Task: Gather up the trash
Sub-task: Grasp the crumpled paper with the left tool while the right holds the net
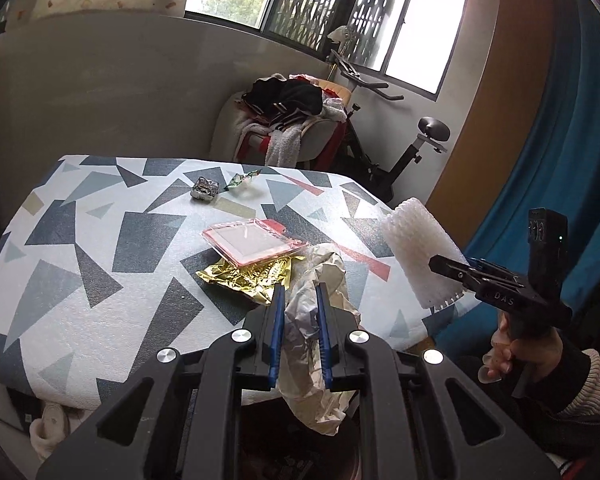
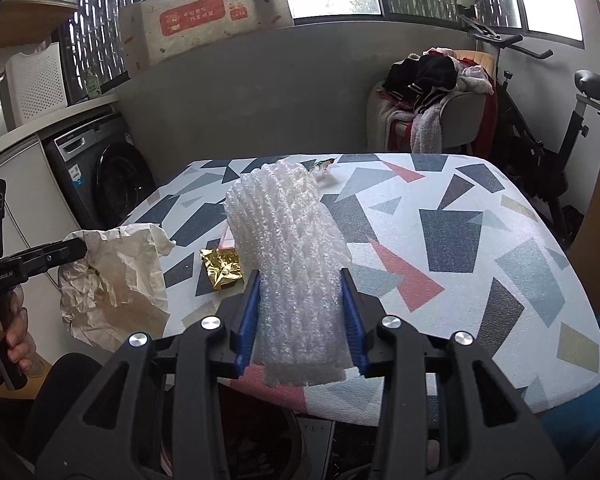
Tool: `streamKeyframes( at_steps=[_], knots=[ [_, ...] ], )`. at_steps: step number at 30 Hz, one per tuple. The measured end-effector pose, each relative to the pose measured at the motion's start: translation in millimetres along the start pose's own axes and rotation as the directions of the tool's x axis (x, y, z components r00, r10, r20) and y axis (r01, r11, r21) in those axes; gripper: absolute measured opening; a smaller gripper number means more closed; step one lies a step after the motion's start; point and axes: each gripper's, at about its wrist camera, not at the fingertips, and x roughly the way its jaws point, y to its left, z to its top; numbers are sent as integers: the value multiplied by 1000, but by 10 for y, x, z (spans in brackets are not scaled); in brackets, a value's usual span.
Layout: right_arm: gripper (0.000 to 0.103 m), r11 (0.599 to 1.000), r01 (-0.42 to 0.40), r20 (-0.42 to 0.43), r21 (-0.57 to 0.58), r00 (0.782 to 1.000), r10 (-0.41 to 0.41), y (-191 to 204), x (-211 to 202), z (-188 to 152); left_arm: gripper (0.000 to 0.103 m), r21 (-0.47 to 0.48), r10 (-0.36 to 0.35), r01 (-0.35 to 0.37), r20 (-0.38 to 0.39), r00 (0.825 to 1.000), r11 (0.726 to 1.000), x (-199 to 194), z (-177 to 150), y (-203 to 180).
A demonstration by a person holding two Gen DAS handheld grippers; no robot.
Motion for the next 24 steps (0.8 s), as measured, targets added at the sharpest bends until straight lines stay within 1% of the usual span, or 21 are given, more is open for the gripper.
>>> streamKeyframes(
  at_steps=[6, 11, 19, 24],
  knots=[
    [40, 1000, -10, -8, 4, 1000, 10, 47, -2, -80, 15, 7, -37, 37, -20, 999, 999, -59, -199, -68],
    [40, 1000, -22, -16, 3, 1000, 22, 80, 10, -151, 15, -10, -55, 55, -46, 997, 998, -77, -386, -49],
    [40, 999, -33, -33, 3, 999, 33, 125, 81, -238, 15, -55, -56, 51, -78, 995, 997, 18, -562, 48],
    [40, 999, -42, -53, -6, 998, 42, 177, 131, -308, 18, -68, -44, 37, -107, 993, 997, 100, -637, 80]
  ],
)
